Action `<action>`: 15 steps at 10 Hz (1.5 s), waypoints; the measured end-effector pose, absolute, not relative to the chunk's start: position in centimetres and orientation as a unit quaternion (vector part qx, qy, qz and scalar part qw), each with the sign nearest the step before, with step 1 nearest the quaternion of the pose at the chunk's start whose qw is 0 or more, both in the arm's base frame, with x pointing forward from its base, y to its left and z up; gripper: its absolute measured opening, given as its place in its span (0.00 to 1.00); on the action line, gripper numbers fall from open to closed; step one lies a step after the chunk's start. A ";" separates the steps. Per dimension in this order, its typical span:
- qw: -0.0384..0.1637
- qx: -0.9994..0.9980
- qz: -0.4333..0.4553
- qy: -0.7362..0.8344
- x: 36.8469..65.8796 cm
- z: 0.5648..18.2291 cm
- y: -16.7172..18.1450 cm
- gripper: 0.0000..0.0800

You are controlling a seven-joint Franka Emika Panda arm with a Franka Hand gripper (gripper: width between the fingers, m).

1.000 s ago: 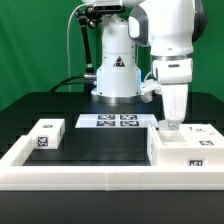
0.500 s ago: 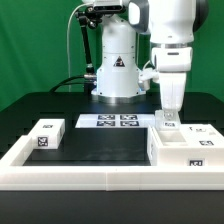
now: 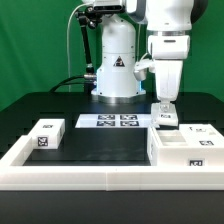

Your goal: Assemble cabinet

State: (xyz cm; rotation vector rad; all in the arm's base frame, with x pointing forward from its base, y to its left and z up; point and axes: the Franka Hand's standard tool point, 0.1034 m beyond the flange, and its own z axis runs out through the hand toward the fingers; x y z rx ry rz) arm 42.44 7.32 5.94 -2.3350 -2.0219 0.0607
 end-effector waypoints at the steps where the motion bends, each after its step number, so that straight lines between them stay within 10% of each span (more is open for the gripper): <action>1: 0.026 -0.754 0.018 -0.656 42.9 6.0 7.0 0.09; 15: 0.032 -0.757 0.022 -0.652 46.0 6.2 6.9 0.09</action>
Offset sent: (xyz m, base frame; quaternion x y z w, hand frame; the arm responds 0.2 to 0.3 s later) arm 0.0267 -0.0026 0.0035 0.0240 0.0029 0.0012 0.9997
